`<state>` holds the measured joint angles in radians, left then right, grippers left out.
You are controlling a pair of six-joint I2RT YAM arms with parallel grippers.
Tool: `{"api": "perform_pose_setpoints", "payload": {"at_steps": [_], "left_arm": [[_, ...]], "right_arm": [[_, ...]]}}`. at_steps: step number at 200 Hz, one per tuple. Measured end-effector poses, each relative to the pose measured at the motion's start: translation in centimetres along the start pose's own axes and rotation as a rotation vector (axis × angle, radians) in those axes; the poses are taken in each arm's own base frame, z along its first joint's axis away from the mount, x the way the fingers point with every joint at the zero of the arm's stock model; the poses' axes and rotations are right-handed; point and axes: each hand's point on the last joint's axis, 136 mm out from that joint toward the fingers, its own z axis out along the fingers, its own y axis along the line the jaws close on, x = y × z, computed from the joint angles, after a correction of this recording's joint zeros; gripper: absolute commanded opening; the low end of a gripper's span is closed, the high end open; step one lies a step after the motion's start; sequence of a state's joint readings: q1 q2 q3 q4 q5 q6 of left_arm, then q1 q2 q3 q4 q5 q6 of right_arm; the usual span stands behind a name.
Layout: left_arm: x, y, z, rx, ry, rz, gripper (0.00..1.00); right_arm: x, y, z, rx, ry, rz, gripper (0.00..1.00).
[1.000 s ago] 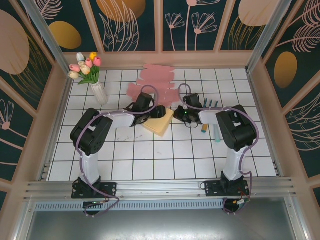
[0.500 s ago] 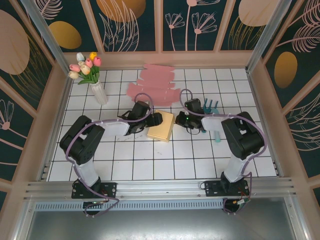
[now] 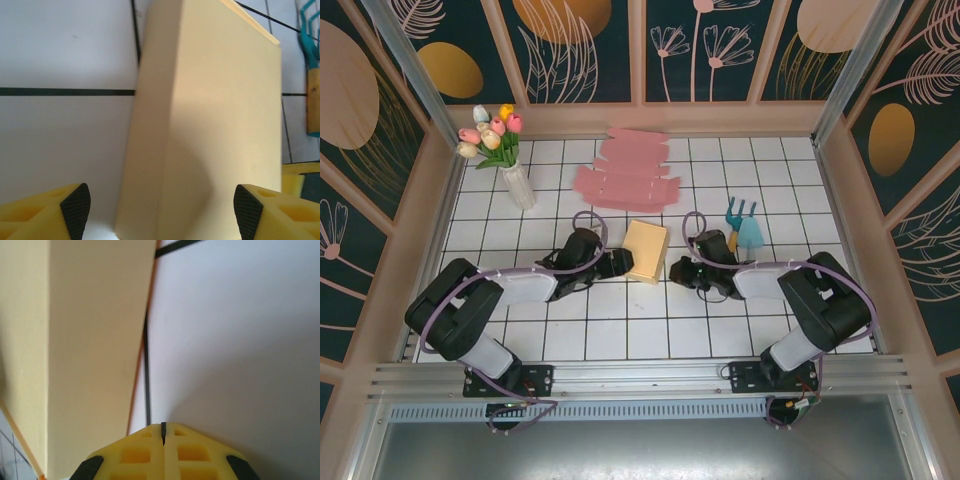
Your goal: Fold the paper box
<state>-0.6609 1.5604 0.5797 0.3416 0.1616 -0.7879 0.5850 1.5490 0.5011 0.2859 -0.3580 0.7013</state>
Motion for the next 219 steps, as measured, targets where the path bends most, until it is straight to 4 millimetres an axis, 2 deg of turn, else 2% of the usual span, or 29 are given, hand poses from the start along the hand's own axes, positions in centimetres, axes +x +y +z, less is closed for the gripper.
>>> {"api": "perform_pose_setpoints", "payload": {"at_steps": [38,76,95,128,156,188,219], "left_arm": [[1.0,-1.7,0.4,0.041,0.012,0.022,0.77],[1.1,-2.0,1.1,0.044,-0.009,0.006,0.76],[0.6,-2.0,1.4,0.032,-0.049,-0.003,0.76],[-0.5,-1.2,1.7,-0.01,-0.114,-0.014,0.76],[-1.5,-1.3,1.9,-0.043,-0.142,-0.009,0.78],[-1.7,-1.9,1.7,-0.044,-0.12,0.004,0.79],[-2.5,-2.5,1.5,-0.062,-0.096,0.038,0.8]], "right_arm": [[1.7,1.3,0.7,-0.028,0.045,-0.021,0.0],[1.8,2.2,1.4,-0.073,0.05,-0.011,0.0],[2.0,2.6,1.6,-0.087,0.052,-0.007,0.0],[3.7,4.0,2.2,-0.114,0.088,-0.028,0.0],[4.6,4.6,2.5,-0.116,0.099,-0.035,0.0],[3.8,3.8,1.7,-0.086,0.04,-0.024,0.0],[-0.3,2.8,-1.0,-0.066,-0.105,0.026,0.0]]}}
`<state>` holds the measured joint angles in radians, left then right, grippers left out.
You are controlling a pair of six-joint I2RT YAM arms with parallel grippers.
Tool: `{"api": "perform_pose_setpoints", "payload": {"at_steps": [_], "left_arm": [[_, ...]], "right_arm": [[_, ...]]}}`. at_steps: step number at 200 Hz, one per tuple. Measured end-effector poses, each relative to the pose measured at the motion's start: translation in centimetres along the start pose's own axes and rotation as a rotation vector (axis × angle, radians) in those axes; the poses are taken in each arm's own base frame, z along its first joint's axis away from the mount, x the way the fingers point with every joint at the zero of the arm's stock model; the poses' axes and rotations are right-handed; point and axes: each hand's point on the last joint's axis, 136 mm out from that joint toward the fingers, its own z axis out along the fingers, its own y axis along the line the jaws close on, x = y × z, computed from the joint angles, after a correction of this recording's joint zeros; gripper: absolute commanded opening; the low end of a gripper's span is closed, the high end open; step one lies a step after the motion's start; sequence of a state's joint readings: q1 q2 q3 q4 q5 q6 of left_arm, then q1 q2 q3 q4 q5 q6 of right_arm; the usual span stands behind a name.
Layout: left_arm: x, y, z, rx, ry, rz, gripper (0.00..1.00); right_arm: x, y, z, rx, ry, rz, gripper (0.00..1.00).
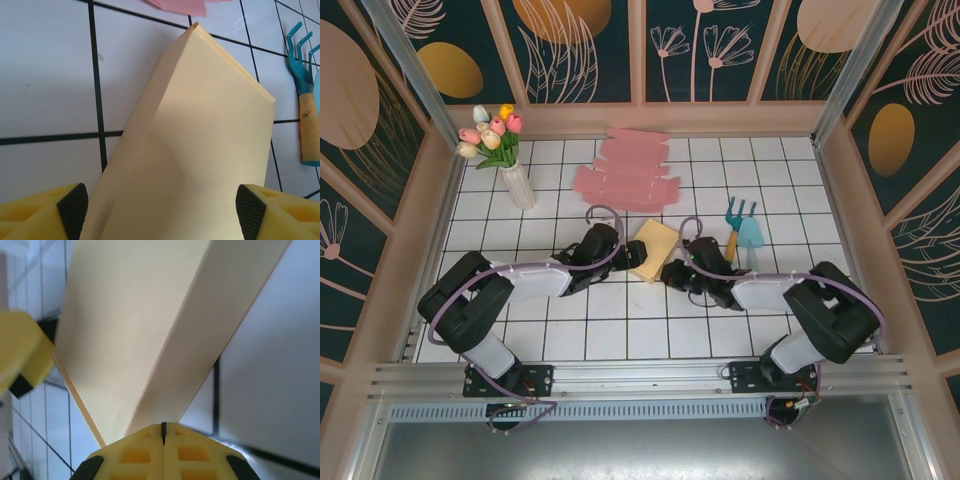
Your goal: Fold the paper box
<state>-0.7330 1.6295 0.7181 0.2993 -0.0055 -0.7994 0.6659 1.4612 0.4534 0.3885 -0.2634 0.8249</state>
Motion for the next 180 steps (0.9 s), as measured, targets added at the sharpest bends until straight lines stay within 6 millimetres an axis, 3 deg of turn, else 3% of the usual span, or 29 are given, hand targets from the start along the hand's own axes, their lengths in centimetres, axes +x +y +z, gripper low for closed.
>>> {"api": "perform_pose_setpoints", "payload": {"at_steps": [23,49,84,137,180], "left_arm": [[-1.7,-0.2,0.0,-0.025,-0.013,0.025,0.81],[-3.6,-0.7,0.7,-0.035,-0.026,0.057,0.8],[-5.6,-2.9,4.1,-0.01,-0.008,0.111,0.8],[-5.2,-2.7,9.0,-0.026,0.051,0.139,0.79],[-4.3,-3.7,10.1,0.059,0.1,0.12,0.77]], "right_arm": [[-3.0,-0.9,-1.6,0.019,-0.09,0.032,0.0],[-4.8,-3.1,-2.5,0.078,-0.126,0.065,0.0],[-7.6,-5.0,-2.4,0.127,-0.142,0.095,0.0],[-8.0,-6.6,-0.3,0.134,-0.069,0.119,0.0],[-8.1,-6.0,1.3,0.071,-0.033,0.116,0.0]]}}
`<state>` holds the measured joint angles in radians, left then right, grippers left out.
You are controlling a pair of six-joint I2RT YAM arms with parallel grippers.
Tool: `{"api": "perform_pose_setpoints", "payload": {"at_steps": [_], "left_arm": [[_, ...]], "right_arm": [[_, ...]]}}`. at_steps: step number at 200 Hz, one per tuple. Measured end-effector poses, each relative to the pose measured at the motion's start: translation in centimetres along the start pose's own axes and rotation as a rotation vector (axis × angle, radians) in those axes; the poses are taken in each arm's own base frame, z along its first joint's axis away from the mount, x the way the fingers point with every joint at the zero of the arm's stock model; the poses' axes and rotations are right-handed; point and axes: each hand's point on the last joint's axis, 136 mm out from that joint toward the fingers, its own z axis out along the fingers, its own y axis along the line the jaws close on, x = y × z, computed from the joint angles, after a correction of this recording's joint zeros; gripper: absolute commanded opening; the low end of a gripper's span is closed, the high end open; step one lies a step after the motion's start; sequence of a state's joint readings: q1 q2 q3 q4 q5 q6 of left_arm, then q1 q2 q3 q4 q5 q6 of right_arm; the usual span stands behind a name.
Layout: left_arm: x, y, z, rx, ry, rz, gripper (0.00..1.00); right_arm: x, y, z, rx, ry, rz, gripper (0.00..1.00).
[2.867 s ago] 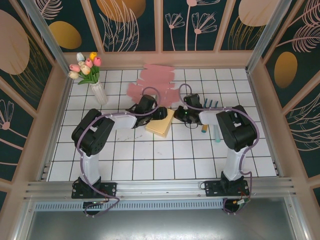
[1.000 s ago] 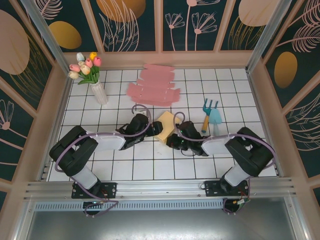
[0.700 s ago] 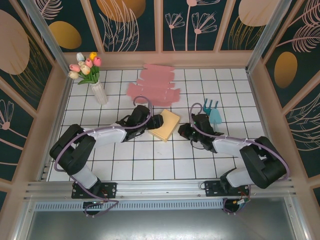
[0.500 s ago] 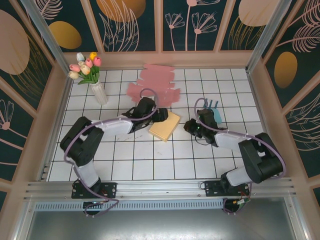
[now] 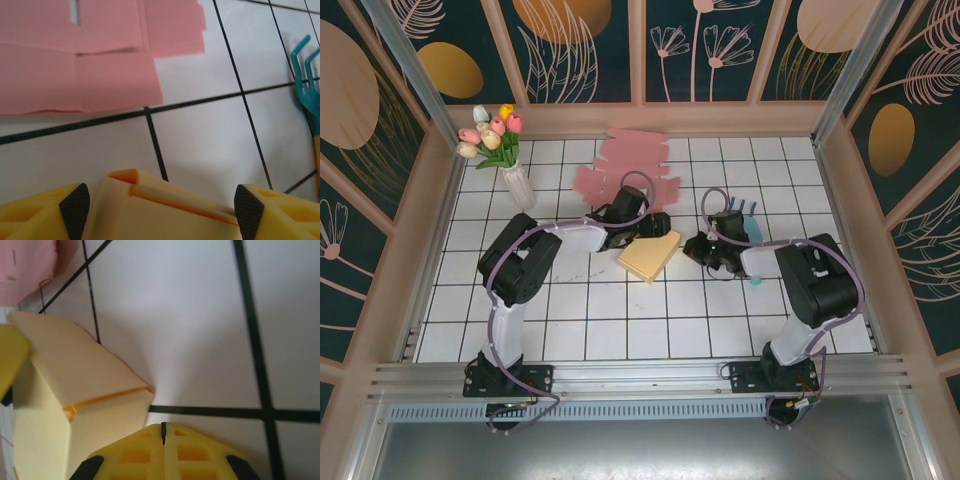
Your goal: Fold the paper box
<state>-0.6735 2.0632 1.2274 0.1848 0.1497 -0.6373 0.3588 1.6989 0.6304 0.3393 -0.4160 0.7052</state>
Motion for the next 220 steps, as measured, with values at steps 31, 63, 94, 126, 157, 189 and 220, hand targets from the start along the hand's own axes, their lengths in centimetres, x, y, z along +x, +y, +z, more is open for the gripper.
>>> {"api": "perform_pose_setpoints", "payload": {"at_steps": [31,63,94,126,157,189,220], "left_arm": [[0.0,-0.6,0.6,0.04,0.007,-0.005,0.77],[-0.2,-0.5,0.7,0.03,0.004,-0.008,0.79],[-0.6,0.6,-0.7,-0.066,-0.024,-0.032,0.81],[-1.7,2.4,-7.8,-0.189,-0.16,-0.105,0.83],[-0.9,3.6,-14.2,-0.193,-0.285,-0.246,0.9],[4.9,5.5,-13.7,-0.311,-0.182,-0.408,0.91],[9.0,4.3,-12.1,-0.336,-0.067,-0.485,0.89]], "right_arm": [[-0.3,0.5,0.7,-0.023,0.008,0.001,0.0],[-0.3,0.5,0.8,-0.004,-0.008,-0.01,0.02],[0.2,1.2,-0.5,0.029,-0.044,-0.071,0.29],[-1.6,2.4,-3.7,0.084,-0.147,-0.167,0.51],[-3.0,3.6,-4.8,0.128,-0.176,-0.274,0.62],[-4.8,5.2,-4.4,0.162,-0.173,-0.404,0.66],[-5.8,5.0,-2.4,0.198,-0.14,-0.521,0.67]]}}
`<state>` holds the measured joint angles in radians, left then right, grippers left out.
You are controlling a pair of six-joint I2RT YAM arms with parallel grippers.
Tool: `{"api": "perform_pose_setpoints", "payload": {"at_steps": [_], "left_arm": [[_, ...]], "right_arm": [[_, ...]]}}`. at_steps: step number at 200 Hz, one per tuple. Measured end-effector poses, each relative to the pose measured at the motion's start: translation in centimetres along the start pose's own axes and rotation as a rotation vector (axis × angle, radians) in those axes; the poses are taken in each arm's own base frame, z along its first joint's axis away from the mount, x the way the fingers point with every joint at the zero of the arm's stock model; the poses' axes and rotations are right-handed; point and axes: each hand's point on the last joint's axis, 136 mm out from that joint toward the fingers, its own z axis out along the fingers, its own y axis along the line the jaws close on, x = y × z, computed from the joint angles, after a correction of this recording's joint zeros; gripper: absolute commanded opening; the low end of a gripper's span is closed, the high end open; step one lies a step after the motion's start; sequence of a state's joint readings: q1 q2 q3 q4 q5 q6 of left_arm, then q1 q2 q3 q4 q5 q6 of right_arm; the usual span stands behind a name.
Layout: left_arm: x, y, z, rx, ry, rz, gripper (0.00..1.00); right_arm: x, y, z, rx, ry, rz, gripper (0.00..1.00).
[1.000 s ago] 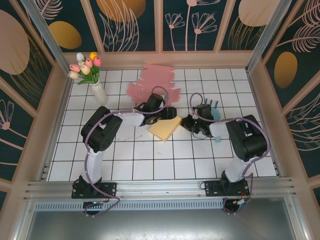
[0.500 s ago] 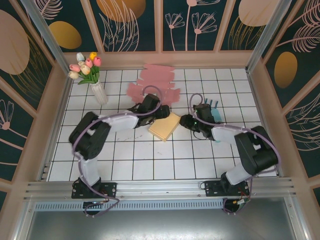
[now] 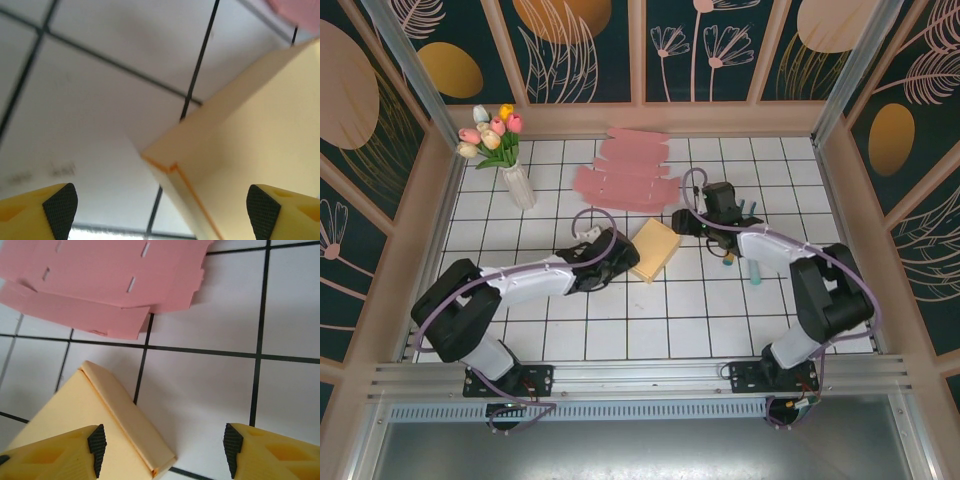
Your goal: Fold the paper box
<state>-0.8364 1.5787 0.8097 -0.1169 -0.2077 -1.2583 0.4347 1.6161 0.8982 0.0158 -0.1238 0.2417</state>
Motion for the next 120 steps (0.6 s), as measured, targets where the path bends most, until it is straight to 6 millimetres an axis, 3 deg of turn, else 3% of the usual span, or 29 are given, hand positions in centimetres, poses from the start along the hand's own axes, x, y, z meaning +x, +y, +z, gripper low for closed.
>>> {"api": "perform_pose_setpoints", "payload": {"at_steps": [20,45,49,56,94,120], "left_arm": [[1.2,-0.8,-0.2,0.025,0.025,-0.039,0.88],[1.2,-1.3,0.1,0.038,0.015,-0.077,0.86],[1.1,-1.4,0.3,0.038,0.011,-0.079,0.86],[1.0,-1.6,0.6,0.038,0.007,-0.084,0.85],[1.0,-2.3,2.2,0.026,-0.004,-0.084,0.83],[0.5,-2.7,2.5,0.028,-0.029,-0.085,0.8]], "right_arm": [[0.8,-0.3,2.1,-0.01,0.066,-0.046,0.67],[1.7,0.1,3.7,-0.086,0.123,-0.073,0.67],[1.6,0.4,3.8,-0.102,0.123,-0.076,0.82],[1.6,0.7,3.8,-0.127,0.128,-0.079,0.85],[2.4,2.4,3.7,-0.233,0.16,-0.092,0.84],[2.6,3.1,3.4,-0.275,0.173,-0.089,0.71]]}}
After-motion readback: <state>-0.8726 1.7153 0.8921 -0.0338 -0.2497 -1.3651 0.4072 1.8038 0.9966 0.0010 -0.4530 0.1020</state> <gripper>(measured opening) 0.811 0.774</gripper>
